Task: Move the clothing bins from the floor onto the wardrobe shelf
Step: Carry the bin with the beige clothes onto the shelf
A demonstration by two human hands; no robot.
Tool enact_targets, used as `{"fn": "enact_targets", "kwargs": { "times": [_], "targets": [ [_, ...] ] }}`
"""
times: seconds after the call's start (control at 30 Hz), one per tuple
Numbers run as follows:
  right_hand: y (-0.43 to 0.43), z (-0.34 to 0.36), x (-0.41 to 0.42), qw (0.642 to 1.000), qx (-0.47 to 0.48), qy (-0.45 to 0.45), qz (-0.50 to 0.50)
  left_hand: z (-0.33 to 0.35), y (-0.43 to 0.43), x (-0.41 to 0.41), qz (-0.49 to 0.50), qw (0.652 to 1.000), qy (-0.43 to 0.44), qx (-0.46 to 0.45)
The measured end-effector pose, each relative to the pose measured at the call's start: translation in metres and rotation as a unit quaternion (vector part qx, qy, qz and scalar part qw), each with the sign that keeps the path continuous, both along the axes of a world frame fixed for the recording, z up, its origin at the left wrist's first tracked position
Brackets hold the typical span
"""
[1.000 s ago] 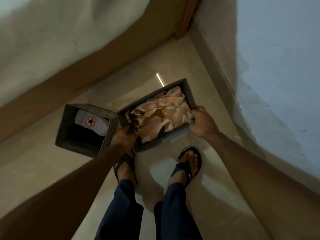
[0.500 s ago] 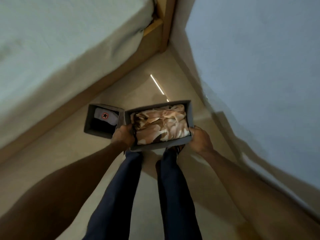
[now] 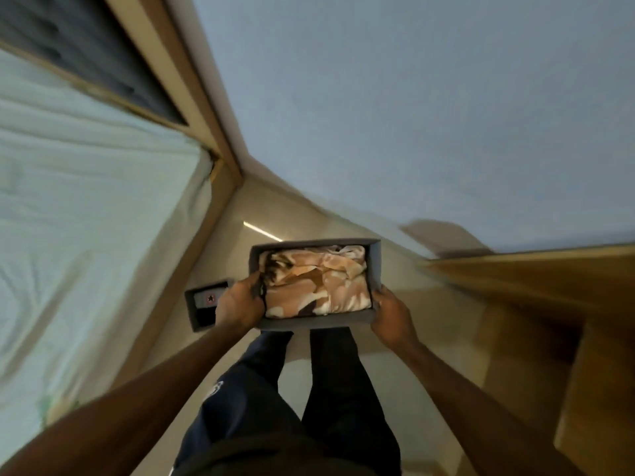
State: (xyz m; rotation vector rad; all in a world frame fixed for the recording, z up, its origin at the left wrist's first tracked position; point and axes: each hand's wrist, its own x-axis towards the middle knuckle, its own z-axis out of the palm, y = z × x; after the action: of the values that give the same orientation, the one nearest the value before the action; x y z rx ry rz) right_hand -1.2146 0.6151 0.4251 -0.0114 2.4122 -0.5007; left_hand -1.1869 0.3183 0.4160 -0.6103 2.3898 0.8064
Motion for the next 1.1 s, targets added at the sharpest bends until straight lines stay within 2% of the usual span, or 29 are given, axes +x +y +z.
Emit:
{"fn": "enact_targets", "kwargs": {
  "times": [0.17, 0.33, 0.5, 0.73, 0.93, 1.1],
  "targets": [
    [0.026, 0.055, 0.055, 0.993, -0.025, 0.055, -0.104, 0.060, 0.011, 0.001, -0.086, 0.995, 0.038, 0.039],
    [0.069, 0.082, 0.117, 0.963, -0.017, 0.101, -0.249, 0.085, 0.065, -0.015, -0.183, 0.978, 0.063, 0.080],
    [0.123, 0.110, 0.180, 0.904, -0.001, 0.157, -0.398, 0.097, 0.155, -0.029, -0.297, 0.945, 0.087, 0.109],
    [0.211, 0.157, 0.269, 0.810, 0.048, 0.220, -0.542, 0.159, 0.316, -0.002, -0.407, 0.881, 0.189, 0.148],
    [0.263, 0.199, 0.304, 0.735, 0.084, 0.288, -0.608, 0.199, 0.413, 0.010, -0.455, 0.842, 0.217, 0.192],
    [0.315, 0.231, 0.331, 0.665, 0.120, 0.336, -0.655, 0.247, 0.505, 0.021, -0.482, 0.789, 0.234, 0.302]
  ]
}}
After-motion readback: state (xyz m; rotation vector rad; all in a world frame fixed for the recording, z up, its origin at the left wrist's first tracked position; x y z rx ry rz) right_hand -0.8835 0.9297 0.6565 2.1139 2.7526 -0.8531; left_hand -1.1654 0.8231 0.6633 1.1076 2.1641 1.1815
